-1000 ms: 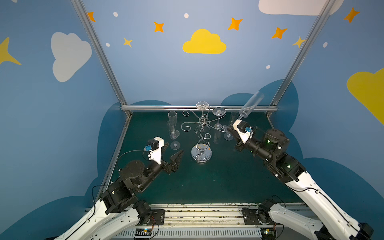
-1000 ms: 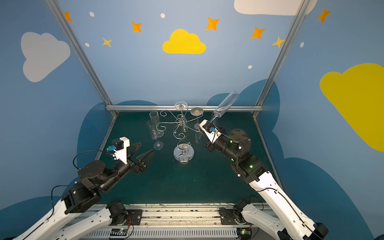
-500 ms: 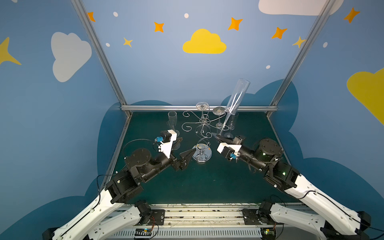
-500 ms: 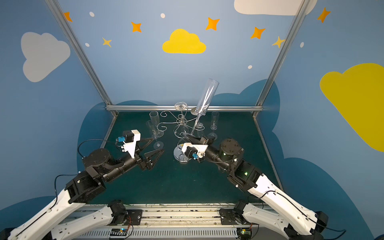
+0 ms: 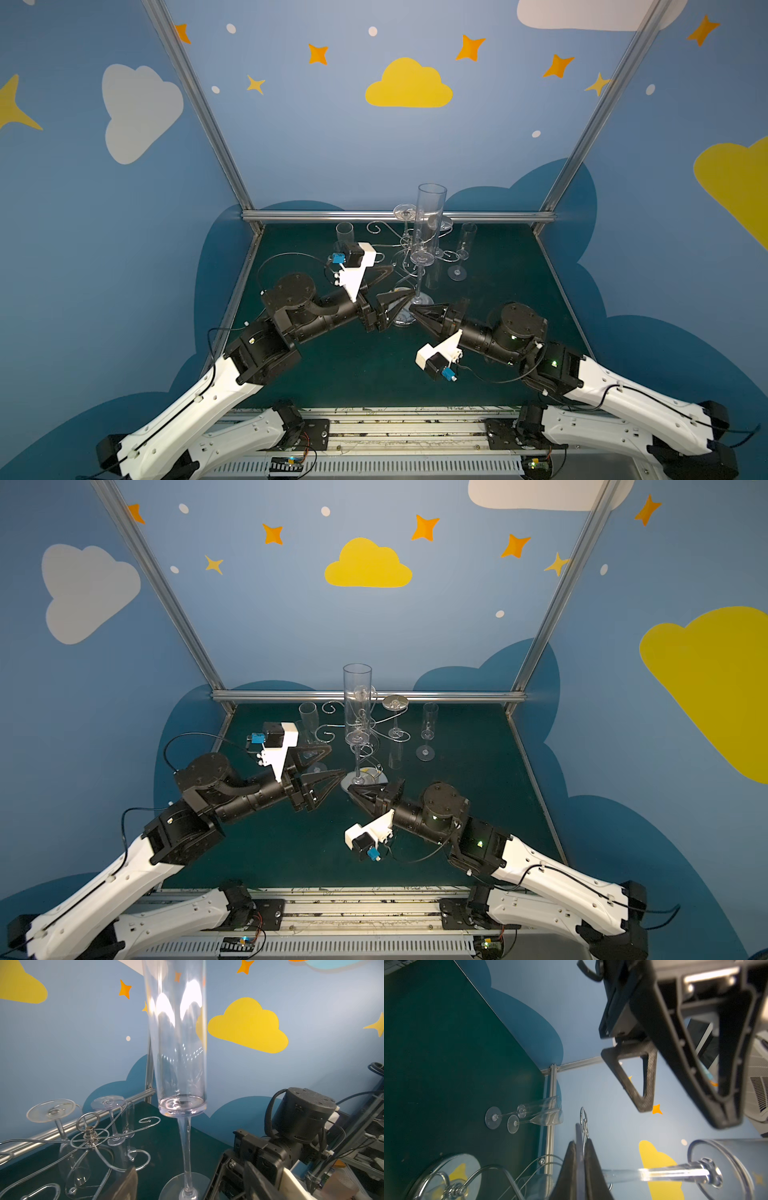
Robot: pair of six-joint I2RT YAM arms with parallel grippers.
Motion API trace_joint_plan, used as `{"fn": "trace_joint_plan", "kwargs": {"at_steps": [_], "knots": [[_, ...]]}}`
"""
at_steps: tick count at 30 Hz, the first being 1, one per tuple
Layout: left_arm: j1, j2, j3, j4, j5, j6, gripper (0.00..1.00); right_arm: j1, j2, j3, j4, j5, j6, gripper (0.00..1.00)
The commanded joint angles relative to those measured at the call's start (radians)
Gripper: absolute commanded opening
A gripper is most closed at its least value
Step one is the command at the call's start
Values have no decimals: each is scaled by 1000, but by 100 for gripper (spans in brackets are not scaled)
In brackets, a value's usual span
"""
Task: Take the wine glass off the wine glass rack
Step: 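Close the left gripper on the flute bowl beside the right gripper, then open the right gripper and withdraw it while the left gripper holds the flute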
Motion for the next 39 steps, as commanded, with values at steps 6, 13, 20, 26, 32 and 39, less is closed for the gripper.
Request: {"fn": "trace_joint_plan", "kwargs": {"at_steps": [6,13,20,26,32,39], "knots": [[4,54,15,90,169,-86,63,94,-1,-4,140,82,-143,0],[4,62,-2,137,196,-117,39,128,10,-11,153,112,-169,0],[4,58,-14,144,204,-128,24,139,7,-25,169,138,-176,0],[4,60,-18,140,215,-129,14,142,8,-25,170,145,-178,0],[4,58,-19,140,217,-129,3,146,14,-28,183,144,-175,0],[4,33,-39,145,164,-117,3,154,-4,-70,265,139,-138,96]]}}
